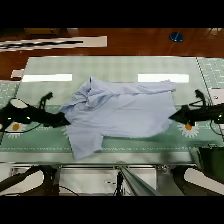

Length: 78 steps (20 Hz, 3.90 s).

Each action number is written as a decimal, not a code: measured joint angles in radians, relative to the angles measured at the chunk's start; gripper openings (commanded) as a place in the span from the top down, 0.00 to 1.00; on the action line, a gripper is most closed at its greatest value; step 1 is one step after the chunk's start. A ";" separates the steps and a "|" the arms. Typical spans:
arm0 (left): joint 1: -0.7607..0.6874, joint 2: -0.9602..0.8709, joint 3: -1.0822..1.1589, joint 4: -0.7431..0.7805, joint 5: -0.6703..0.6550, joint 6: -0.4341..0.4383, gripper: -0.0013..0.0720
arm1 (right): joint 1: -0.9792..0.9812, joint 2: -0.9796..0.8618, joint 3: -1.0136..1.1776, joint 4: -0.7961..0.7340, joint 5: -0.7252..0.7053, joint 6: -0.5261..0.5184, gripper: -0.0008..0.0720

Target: Fold the shirts.

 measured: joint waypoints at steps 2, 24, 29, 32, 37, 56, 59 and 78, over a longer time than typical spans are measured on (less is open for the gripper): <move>0.000 0.119 0.098 -0.061 -0.043 0.014 0.95 | 0.005 0.092 0.066 0.169 0.005 -0.024 0.94; 0.086 0.709 1.446 0.114 -0.362 -0.333 0.95 | 0.008 0.674 1.313 -0.365 0.146 0.404 0.94; 0.124 0.710 1.464 0.143 -0.585 -0.415 0.95 | 0.024 0.687 1.317 -0.378 0.368 0.426 0.94; 0.167 0.700 1.373 0.154 -0.635 -0.394 0.95 | 0.052 0.666 1.249 -0.413 0.428 0.432 0.94; 0.201 0.636 1.015 0.081 -0.597 -0.335 0.95 | 0.075 0.533 0.972 -0.398 0.419 0.404 0.94; -0.094 -0.313 0.785 0.014 0.070 -0.126 0.95 | 0.307 -0.293 0.813 -0.369 -0.480 0.324 0.94; -0.116 -0.353 0.798 0.011 0.200 -0.099 0.95 | 0.312 -0.346 0.813 -0.367 -0.605 0.318 0.94; -0.173 -0.449 0.822 0.174 -0.070 -0.208 0.95 | 0.288 -0.390 0.802 -0.543 -0.232 0.302 0.94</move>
